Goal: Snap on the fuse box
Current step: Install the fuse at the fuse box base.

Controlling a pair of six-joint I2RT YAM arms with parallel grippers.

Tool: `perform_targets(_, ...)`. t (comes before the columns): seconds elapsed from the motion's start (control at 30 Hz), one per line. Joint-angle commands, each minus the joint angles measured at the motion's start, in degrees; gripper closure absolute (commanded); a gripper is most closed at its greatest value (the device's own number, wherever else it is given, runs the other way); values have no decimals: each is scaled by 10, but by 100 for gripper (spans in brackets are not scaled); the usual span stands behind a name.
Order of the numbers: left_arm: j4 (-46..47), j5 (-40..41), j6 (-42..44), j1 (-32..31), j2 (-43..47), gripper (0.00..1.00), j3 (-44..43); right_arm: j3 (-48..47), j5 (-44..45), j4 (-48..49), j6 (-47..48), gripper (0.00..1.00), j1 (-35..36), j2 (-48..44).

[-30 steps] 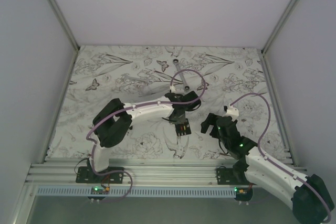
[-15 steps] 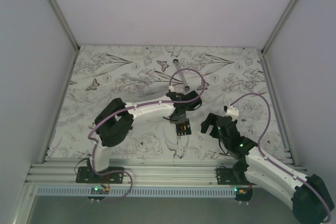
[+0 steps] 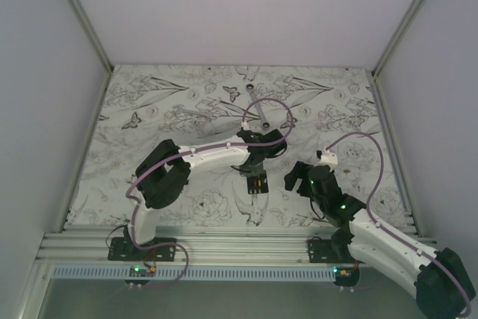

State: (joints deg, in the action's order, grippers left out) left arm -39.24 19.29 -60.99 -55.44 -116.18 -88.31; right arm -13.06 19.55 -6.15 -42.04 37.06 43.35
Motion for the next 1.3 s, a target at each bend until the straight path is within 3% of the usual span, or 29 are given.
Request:
perform_targets(0.0, -55, 7, 39, 8, 9, 100, 16, 6, -49, 57, 12, 15, 3, 7)
perform_targets(0.33, -54, -26, 59, 17, 2, 100, -1, 26, -165, 239, -5, 54, 5, 131)
perform_targets(0.9, -53, -44, 48, 16, -13, 100, -12, -4, -185, 377, -43, 72, 62, 326)
perform_targets(1.27, -35, -58, 31, 16, -23, 100, -6, -7, -169, 357, -60, 75, 84, 319)
